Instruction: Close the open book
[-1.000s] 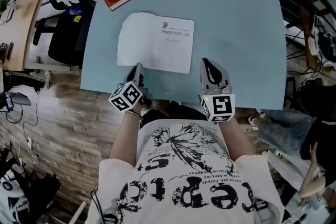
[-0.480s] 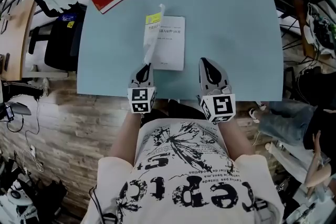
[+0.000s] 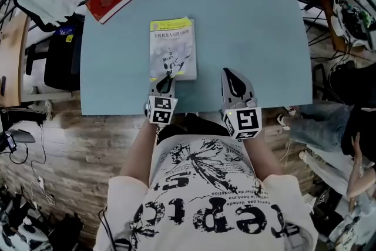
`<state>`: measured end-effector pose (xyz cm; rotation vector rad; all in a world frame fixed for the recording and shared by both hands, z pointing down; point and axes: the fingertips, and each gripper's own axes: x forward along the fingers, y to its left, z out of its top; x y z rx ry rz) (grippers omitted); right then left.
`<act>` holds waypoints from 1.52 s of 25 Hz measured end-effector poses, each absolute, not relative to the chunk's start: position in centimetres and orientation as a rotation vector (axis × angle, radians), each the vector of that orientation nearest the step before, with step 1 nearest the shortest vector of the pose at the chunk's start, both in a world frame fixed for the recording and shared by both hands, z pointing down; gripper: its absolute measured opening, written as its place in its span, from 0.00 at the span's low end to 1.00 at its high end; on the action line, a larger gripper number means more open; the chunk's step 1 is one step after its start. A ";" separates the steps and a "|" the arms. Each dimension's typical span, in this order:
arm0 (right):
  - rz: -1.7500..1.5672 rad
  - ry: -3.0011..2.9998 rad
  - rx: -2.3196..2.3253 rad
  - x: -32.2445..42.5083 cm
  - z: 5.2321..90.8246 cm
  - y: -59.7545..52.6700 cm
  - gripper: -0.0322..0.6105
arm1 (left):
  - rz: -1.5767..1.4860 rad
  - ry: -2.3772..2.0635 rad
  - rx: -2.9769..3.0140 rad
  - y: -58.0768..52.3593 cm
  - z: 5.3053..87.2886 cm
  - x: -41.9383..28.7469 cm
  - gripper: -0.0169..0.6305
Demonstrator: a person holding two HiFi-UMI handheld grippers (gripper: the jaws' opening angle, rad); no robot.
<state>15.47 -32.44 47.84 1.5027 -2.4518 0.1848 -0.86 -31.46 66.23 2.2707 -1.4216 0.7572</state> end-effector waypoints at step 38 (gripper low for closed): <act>-0.137 -2.633 1.550 6.3 36.1 -26.5 0.06 | 0.030 -1.700 2.651 -27.6 33.7 -9.2 0.06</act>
